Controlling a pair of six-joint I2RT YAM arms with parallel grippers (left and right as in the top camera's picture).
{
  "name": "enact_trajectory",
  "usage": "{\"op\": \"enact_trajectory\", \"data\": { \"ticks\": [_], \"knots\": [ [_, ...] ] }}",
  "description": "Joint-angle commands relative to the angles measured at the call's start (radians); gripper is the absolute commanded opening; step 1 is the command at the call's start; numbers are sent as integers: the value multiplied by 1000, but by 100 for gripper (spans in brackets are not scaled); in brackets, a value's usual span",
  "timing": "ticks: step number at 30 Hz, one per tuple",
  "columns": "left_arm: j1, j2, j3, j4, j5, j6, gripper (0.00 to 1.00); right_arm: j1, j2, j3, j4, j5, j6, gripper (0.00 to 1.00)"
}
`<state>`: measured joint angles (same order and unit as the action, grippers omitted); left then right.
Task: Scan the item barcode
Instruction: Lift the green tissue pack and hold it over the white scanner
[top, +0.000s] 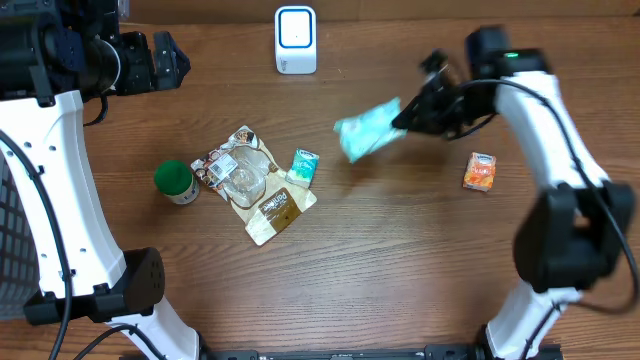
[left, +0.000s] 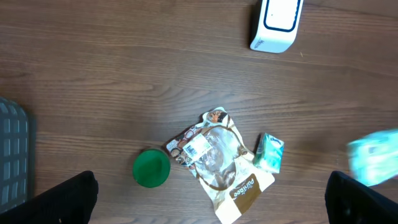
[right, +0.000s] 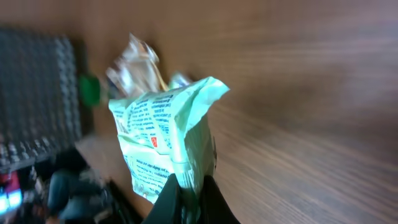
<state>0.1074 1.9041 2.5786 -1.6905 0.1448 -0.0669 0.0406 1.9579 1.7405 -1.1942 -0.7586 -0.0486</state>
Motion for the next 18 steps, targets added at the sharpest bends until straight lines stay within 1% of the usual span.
{"op": "enact_trajectory", "data": {
  "ticks": [1, 4, 6, 12, 15, 18],
  "knots": [
    [3, 3, 9, 1, -2, 19, 100, -11, -111, 27, 56, -40, 106, 4],
    [4, 3, 9, 1, -2, 19, 100, -14, -191, 27, 116, -27, 120, 4],
    [3, 3, 9, 1, -2, 19, 100, -14, -217, 27, 124, -16, 131, 4],
    [3, 3, 9, 1, -2, 19, 100, 2, -235, 27, 125, 13, 132, 4],
    [3, 3, 9, 1, -2, 19, 99, 77, -235, 27, 214, 245, 230, 4],
    [3, 3, 9, 1, -2, 19, 100, 178, -231, 27, 322, 508, 247, 4]
  ]
}}
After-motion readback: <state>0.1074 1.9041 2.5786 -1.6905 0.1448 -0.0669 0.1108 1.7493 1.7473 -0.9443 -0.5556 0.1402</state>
